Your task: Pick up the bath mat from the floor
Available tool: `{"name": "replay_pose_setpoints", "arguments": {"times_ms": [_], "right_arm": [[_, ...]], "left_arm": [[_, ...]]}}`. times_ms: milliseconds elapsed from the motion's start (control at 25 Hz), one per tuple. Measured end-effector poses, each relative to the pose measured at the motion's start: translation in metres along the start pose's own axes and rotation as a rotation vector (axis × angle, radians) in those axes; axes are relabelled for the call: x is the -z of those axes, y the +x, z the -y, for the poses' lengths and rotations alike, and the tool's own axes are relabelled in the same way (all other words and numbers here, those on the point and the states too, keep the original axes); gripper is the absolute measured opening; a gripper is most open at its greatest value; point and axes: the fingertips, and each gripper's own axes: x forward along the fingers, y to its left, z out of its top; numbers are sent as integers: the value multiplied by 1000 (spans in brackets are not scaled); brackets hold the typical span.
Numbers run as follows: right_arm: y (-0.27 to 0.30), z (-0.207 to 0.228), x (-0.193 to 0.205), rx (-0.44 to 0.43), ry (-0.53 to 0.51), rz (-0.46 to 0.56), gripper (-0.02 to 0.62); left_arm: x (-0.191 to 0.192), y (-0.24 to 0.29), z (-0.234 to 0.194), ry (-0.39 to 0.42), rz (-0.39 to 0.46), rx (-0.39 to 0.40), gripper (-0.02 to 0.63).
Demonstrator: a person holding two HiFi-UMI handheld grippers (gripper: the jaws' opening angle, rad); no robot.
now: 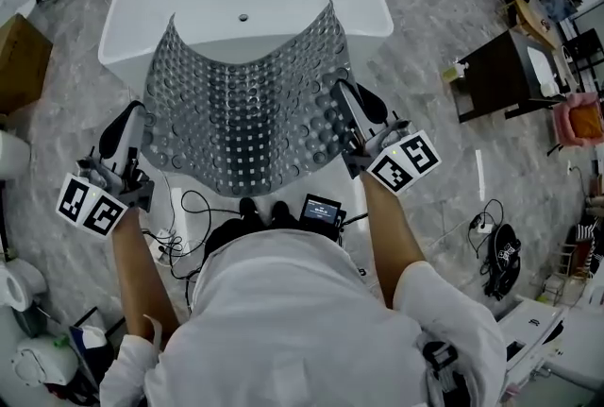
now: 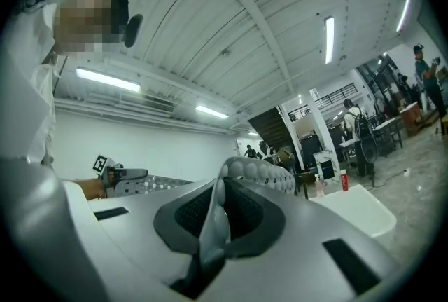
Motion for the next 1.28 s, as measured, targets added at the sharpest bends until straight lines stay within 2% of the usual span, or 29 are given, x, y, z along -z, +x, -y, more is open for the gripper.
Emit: {"name": "replay_pose_setpoints", "arguments": {"times_ms": [800,960,1080,1280], "right_arm": [[-16,8,12,-25,9,9,37],[-20,9,12,-30,14,12,37],[-29,11,10,-65,39,19,37],[-40,4,32,-145,74,-32,35]], "left_arm": [[14,5,14,-8,20,-11,5],[3,3,20,-12,71,-4,3],[-4,2,24,-8,103,-13,3],[25,-14,17,-81,94,-92,3]]}}
